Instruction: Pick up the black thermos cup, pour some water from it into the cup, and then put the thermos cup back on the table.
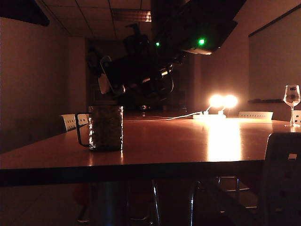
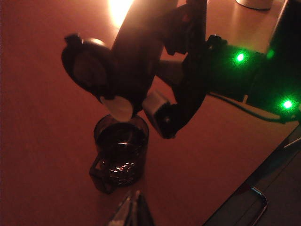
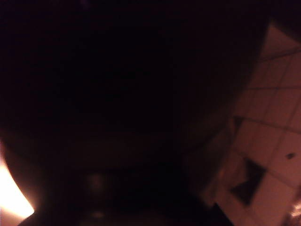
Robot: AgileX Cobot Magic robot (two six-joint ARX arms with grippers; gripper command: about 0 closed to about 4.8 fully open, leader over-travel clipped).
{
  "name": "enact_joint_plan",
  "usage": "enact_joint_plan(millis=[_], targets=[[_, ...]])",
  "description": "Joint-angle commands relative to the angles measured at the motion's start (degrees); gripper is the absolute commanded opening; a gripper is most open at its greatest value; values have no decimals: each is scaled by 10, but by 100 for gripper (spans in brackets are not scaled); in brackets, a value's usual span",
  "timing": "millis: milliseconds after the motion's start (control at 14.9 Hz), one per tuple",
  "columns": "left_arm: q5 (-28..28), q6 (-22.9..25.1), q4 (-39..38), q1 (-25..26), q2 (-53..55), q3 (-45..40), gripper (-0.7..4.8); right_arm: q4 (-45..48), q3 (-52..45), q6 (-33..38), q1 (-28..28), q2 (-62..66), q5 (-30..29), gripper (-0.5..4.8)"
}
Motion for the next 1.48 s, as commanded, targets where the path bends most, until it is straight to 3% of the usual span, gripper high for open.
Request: enact_joint_plan(millis=[67, 201, 335, 536, 671, 872, 1006, 1140, 1274, 1341, 1475], targets=[[4, 0, 3, -1, -1, 3, -7, 22, 5, 200, 4, -6, 5, 192], [4, 0, 3, -1, -1, 3, -7, 60, 5, 342, 2, -7, 57, 192], [4, 0, 3, -1, -1, 3, -7, 125, 5, 428, -5, -8, 102, 192], [4, -3, 3, -1, -1, 3, -7, 269, 5, 565, -30, -9, 233, 187], [4, -11, 1, -1, -1, 3, -7, 275, 5, 619, -53, -21, 288, 165], [10, -14, -1, -1, -1, 3, -7, 200, 5, 725, -78, -49, 288, 165], [15, -15, -1, -1, -1, 3, -7, 71, 5, 858, -104, -82, 209, 165], [15, -15, -1, -1, -1, 3, -7, -44, 5, 973, -137, -111, 55, 166], [15, -15, -1, -1, -1, 3, -7, -117, 5, 1029, -174, -116, -106, 171], [15, -15, -1, -1, -1, 4, -7, -138, 5, 1051, -191, -114, -152, 171], [15, -15, -1, -1, -1, 3, -7, -153, 0, 1073, -210, -111, -166, 171]])
